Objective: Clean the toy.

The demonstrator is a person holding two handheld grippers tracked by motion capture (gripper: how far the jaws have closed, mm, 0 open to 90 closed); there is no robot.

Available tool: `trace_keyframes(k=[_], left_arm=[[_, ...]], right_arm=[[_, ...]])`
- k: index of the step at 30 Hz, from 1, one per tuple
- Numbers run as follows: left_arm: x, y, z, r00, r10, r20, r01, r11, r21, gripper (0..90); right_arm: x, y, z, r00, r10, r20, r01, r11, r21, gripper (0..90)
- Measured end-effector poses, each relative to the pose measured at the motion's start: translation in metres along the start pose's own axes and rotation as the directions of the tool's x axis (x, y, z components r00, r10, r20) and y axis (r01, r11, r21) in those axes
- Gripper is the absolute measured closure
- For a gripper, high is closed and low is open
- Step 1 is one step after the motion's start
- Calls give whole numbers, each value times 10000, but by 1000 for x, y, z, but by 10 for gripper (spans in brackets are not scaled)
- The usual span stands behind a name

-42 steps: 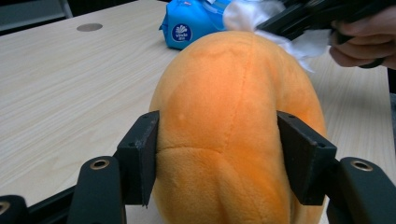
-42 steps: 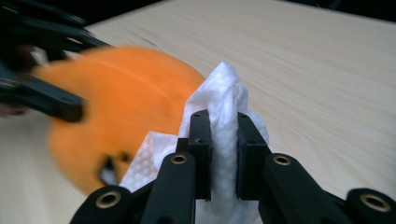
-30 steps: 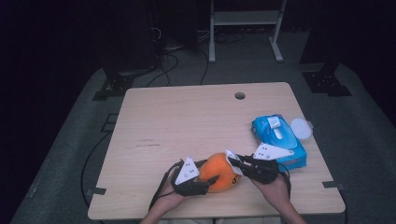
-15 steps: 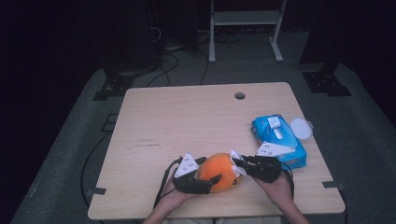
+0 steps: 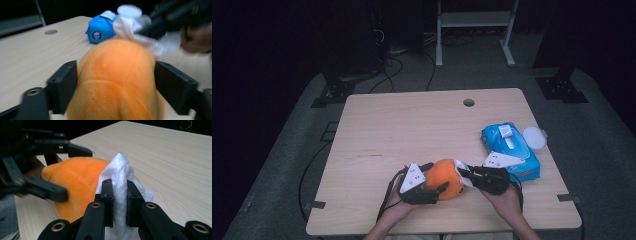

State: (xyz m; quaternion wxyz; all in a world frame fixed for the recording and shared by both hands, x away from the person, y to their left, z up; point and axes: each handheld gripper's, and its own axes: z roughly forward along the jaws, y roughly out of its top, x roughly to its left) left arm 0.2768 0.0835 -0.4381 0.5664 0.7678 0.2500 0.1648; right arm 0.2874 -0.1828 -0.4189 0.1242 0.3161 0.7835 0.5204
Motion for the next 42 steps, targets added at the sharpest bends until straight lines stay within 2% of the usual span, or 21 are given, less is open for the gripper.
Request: trace_keyframes(k=[3, 4, 7, 9, 12, 14, 16, 20, 22, 23, 26, 27, 30, 31, 32, 34, 36, 38, 40, 41, 42], left_arm=[[3, -1, -2, 9974, -691, 202, 690, 9976, 54, 198], [4, -2, -2, 9967, -750, 305, 748, 9972, 55, 234], [0, -4, -3, 9993, -262, 259, 256, 9994, 251, 352], [-3, -4, -2, 9989, -321, 336, 311, 9991, 275, 363], [-8, -7, 0, 9991, 109, 408, -123, 9994, 332, 364], [-9, -6, 0, 9991, 298, 314, -311, 9987, 408, 364], [-8, -7, -1, 9991, 275, 335, -290, 9986, 438, 365], [-5, -7, -3, 9993, 92, 366, -110, 9987, 498, 361], [-3, -5, -4, 9986, -210, 490, 184, 9984, 543, 324], [-1, -2, -4, 9970, -551, 539, 518, 9968, 607, 281], [7, 7, -7, 9846, -1635, 616, 1597, 9852, 631, 189], [10, 8, -8, 9819, -1808, 570, 1764, 9815, 747, 179], [12, 2, -3, 9816, -1838, 511, 1772, 9777, 1129, 175], [12, -1, -2, 9827, -1774, 537, 1705, 9788, 1134, 190], [10, -1, -2, 9879, -1482, 456, 1424, 9835, 1111, 240], [7, 0, -2, 9965, -793, 255, 763, 9919, 1013, 375], [3, 2, -2, 10000, -72, 35, 69, 9980, 632, 453], [1, 4, 0, 9966, 783, -250, -774, 9965, 319, 490], [-3, 6, 2, 9827, 1725, -679, -1719, 9850, 146, 497], [-4, 6, 3, 9763, 2014, -796, -2008, 9795, 165, 490], [-3, 4, 4, 9779, 1957, -732, -1943, 9806, 255, 472]], right_arm=[[4, -3, -2, 9998, -218, -27, 219, 9997, 95, 790], [7, -4, -3, 9993, -382, -9, 382, 9991, 183, 789], [12, -3, -5, 9974, -710, 108, 707, 9970, 308, 790], [14, 0, -6, 9964, -815, 246, 812, 9966, 129, 789], [22, 5, -6, 9950, -982, -165, 978, 9950, -219, 788], [25, 5, -4, 9922, -1243, -71, 1243, 9922, -89, 788], [17, 2, -4, 9955, -936, -156, 935, 9956, -92, 789], [-6, -8, -5, 9989, -255, 389, 245, 9994, 255, 788], [-10, -10, -6, 9994, -62, 347, 52, 9996, 266, 789], [-8, -10, -6, 9994, -92, 332, 83, 9996, 269, 790], [1, -9, -4, 9993, -293, 219, 286, 9991, 305, 789], [3, -9, -4, 9994, -317, 115, 314, 9991, 296, 790], [9, -10, -2, 9989, -468, 14, 468, 9981, 398, 790], [10, -10, -1, 9988, -489, 39, 487, 9980, 400, 790], [10, -9, -1, 9988, -475, 81, 472, 9981, 399, 789], [8, -9, -1, 9990, -410, 151, 404, 9985, 357, 790], [6, -7, 0, 9992, -337, 216, 332, 9991, 257, 790], [4, -4, 0, 9996, -192, 218, 191, 9998, 58, 790], [3, -1, 0, 9999, -88, 137, 91, 9998, -197, 790], [3, 0, 1, 10000, -63, 62, 65, 9996, -261, 789], [3, 0, 3, 10000, -94, -2, 94, 9996, -270, 790]])
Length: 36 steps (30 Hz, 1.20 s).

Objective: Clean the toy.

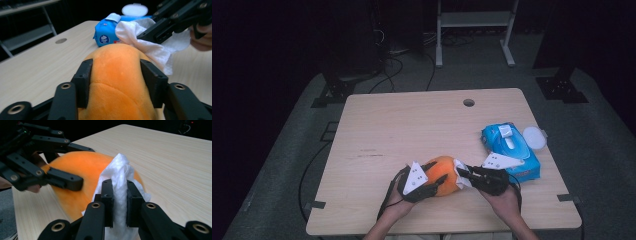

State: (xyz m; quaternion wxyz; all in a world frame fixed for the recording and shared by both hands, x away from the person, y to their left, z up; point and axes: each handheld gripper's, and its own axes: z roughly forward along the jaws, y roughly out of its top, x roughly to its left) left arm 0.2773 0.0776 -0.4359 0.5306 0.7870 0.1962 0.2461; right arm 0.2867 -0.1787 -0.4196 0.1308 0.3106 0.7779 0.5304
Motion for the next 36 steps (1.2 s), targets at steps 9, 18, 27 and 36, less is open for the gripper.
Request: trace_keyframes(k=[9, 18, 27, 36], left_arm=[[14, -5, -8, 9840, -1726, 446, 1700, 9838, 568, 336], [29, -21, -18, 9793, -1932, 605, 1899, 9802, 556, 355], [30, -23, -20, 9783, -1917, 786, 1881, 9808, 507, 355], [12, -18, -13, 9879, -975, 1208, 917, 9944, 527, 357]], right_arm=[[-3, -10, 7, 9999, -27, 132, 21, 9990, 448, 790], [2, -12, 11, 9996, 144, 263, -156, 9988, 461, 789], [-8, -19, 13, 9974, 535, 492, -575, 9949, 825, 789], [12, -4, 8, 9999, -86, -60, 86, 10000, 46, 786]])
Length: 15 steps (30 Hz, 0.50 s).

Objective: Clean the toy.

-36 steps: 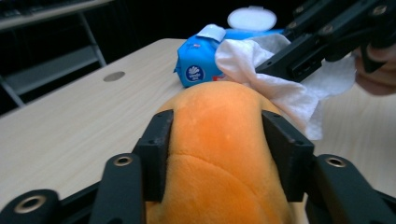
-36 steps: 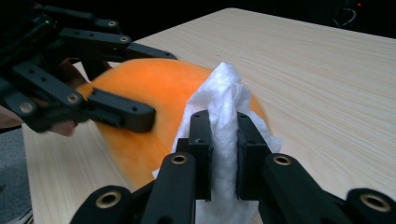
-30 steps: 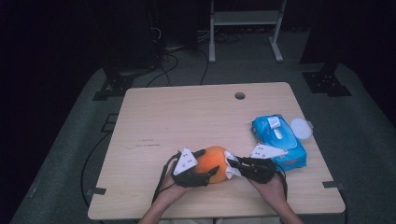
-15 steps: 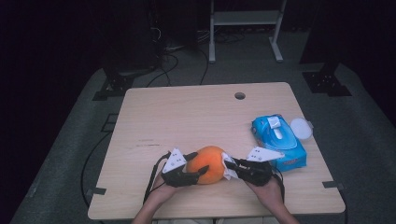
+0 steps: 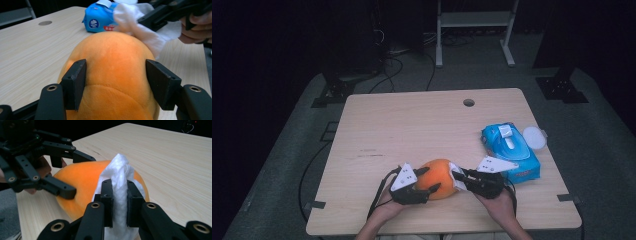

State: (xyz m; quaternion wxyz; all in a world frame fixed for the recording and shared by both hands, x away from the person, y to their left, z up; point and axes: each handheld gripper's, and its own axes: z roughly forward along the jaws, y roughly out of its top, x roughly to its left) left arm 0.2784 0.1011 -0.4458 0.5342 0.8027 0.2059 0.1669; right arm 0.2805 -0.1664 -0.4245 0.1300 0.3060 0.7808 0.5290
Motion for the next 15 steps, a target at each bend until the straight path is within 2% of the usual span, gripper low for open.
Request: trace_keyframes(k=[2, 5, 7, 10, 15], left_arm=[[0, 1, -1, 9999, -77, 78, 77, 10000, -1, 334], [3, 4, -5, 9987, -505, -103, 504, 9987, -92, 244], [6, 3, -5, 9966, -824, -82, 823, 9966, -72, 232], [5, 2, -4, 9983, -577, 12, 577, 9983, 22, 292], [-2, 2, -1, 9999, -52, 153, 51, 9999, 116, 327]], right_arm=[[-4, -3, 1, 9999, 97, 40, -98, 9998, 153, 786], [-13, -10, 2, 9989, 358, 297, -367, 9988, 325, 786], [-15, -12, 2, 9980, 536, 327, -547, 9979, 346, 786], [-9, -8, 2, 9987, 364, 362, -375, 9989, 291, 787], [10, 1, 1, 9993, -373, -105, 372, 9993, -52, 785]])
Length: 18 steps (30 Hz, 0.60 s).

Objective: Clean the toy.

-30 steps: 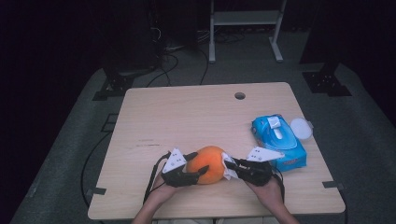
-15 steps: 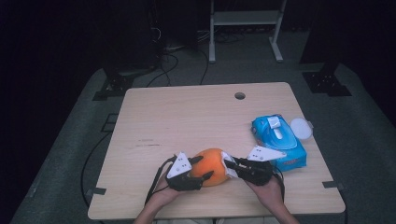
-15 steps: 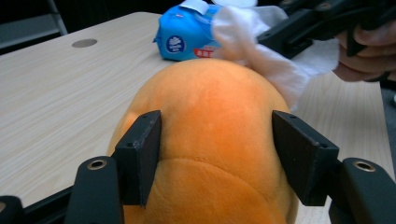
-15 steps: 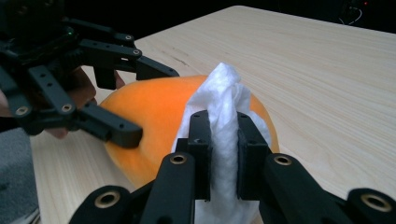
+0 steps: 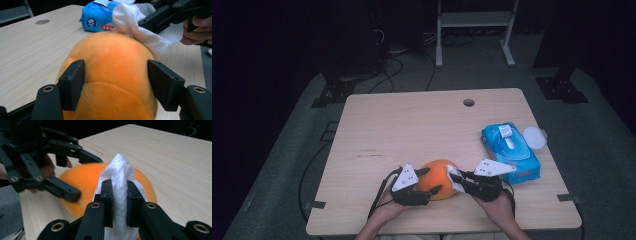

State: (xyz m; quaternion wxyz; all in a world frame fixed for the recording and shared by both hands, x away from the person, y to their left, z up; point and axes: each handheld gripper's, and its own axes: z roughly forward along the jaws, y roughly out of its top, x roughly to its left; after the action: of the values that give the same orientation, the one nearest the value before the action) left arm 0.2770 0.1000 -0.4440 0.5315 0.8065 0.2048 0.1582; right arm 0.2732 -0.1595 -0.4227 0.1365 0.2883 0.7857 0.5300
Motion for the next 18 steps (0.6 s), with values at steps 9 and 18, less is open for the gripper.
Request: trace_keyframes(k=[9, 18], left_arm=[[9, 4, -7, 9940, -1066, -246, 1064, 9943, -104, 207], [-1, 1, 2, 9989, -74, 467, 71, 10000, 69, 368]], right_arm=[[-17, -9, 0, 9990, 373, 256, -379, 9990, 244, 788], [10, 6, 1, 9983, -557, -192, 556, 9984, -66, 788]])
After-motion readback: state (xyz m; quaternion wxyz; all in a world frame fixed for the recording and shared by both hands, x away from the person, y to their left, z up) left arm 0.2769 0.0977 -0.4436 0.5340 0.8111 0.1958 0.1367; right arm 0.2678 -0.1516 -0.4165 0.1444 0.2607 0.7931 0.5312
